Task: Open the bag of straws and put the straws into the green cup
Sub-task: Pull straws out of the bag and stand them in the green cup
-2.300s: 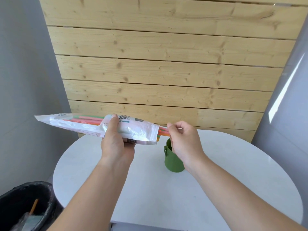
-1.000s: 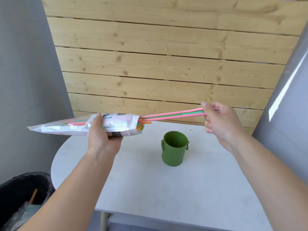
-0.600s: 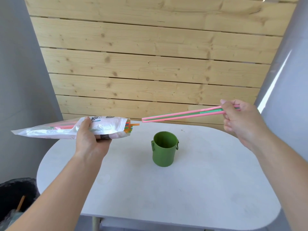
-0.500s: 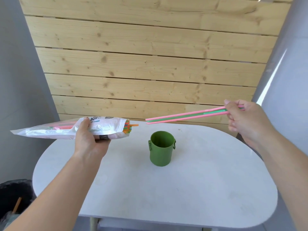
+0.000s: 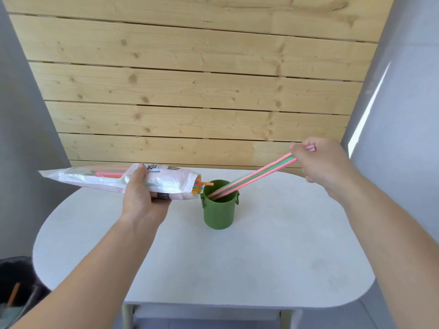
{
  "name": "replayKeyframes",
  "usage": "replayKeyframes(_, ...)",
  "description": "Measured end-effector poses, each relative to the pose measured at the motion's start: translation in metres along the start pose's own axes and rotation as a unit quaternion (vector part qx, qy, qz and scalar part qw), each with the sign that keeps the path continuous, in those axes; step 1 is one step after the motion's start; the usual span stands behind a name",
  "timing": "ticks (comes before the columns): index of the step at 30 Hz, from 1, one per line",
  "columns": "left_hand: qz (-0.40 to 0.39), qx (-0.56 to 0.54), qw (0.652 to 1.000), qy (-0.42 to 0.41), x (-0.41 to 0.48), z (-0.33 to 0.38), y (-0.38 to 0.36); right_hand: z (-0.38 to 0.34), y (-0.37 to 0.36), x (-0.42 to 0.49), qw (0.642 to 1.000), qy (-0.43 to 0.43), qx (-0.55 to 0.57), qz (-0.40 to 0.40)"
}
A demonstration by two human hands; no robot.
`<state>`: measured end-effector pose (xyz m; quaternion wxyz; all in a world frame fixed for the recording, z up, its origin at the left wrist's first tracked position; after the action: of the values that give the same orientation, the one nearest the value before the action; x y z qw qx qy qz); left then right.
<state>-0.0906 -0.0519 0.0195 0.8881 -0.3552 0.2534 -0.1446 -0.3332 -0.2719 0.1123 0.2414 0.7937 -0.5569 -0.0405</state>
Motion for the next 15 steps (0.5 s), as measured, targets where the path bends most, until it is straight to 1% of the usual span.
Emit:
replayKeyframes(3, -0.006, 0.000, 1.000, 0.003, 0.000, -0.002, 0.001, -0.012, -0.017, -0.001, 1.000, 0.020, -0.011, 0.015)
replayKeyframes(10, -0.013, 0.025, 1.000, 0.004, 0.000, 0.002, 0.004, -0.030, -0.058, 0.003, 0.998, 0.048, 0.048, 0.014)
replayKeyframes(15, 0.005, 0.012, 1.000, 0.011, -0.002, 0.007, 0.011, -0.045, -0.087, 0.006, 0.994, 0.061, 0.085, 0.023)
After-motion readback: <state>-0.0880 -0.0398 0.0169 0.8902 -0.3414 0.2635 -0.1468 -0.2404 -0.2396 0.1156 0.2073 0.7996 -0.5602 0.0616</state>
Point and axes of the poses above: each hand's wrist, its own x-axis towards the middle knuckle, its own y-axis out of the back of the hand, z = x × y, the point moved 4 cm from there along x, towards the middle knuckle, and after that the axes turned 3 degrees about z, right-handed, at the moved point
